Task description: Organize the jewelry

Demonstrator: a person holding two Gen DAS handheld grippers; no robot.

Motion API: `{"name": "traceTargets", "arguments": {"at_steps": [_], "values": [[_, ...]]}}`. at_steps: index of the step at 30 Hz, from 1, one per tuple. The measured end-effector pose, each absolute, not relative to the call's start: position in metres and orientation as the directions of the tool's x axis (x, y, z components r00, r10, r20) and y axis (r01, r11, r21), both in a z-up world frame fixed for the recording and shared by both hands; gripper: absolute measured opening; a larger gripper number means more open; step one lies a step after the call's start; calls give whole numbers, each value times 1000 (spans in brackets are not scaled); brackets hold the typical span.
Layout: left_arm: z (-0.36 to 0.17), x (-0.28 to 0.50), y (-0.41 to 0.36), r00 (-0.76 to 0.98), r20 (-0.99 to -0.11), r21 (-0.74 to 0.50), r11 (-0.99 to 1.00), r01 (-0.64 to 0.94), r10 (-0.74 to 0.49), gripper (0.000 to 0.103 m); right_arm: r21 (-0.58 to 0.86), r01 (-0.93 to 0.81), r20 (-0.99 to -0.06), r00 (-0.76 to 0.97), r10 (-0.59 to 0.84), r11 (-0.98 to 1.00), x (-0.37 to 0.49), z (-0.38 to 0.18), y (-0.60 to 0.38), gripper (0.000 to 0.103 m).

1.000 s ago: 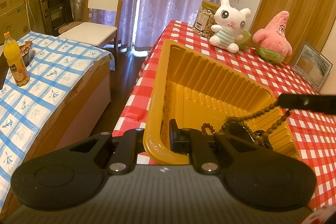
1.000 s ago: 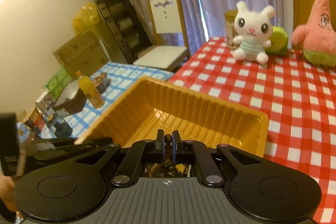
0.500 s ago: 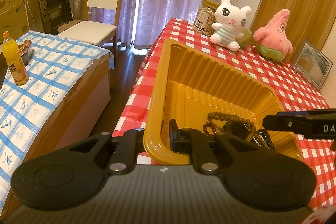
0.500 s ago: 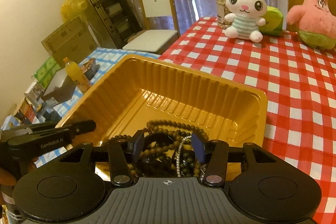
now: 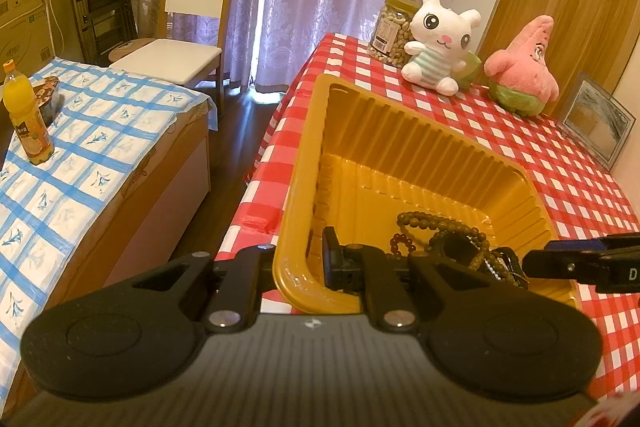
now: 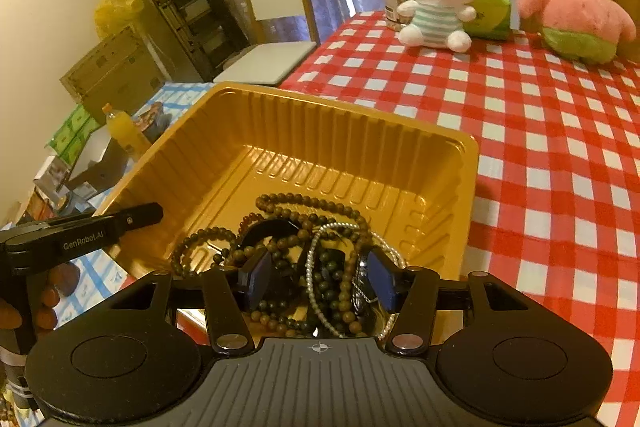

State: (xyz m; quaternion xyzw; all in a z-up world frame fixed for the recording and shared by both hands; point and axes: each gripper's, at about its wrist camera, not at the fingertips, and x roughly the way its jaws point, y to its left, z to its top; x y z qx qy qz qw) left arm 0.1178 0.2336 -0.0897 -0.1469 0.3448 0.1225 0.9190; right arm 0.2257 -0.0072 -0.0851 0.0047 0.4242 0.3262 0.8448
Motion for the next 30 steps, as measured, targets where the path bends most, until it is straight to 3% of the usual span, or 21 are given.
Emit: {"name": "traceTargets", "arguments": {"at_steps": [18,23,30], "values": [[-119,134,259,684,-724,-209,915,-344,92,11,280,-484,-717,469,515,829,213,-83,-12,58],[-119,134,265,686,-718,-188,916,-355,118,41,282,-471,-714,478,511,836,210,-82,-12,58],[-111,126,278,678,-725,-189,912,-365,121,53,296,-430,-694,517,502,853,206,-78,-20,60]]}}
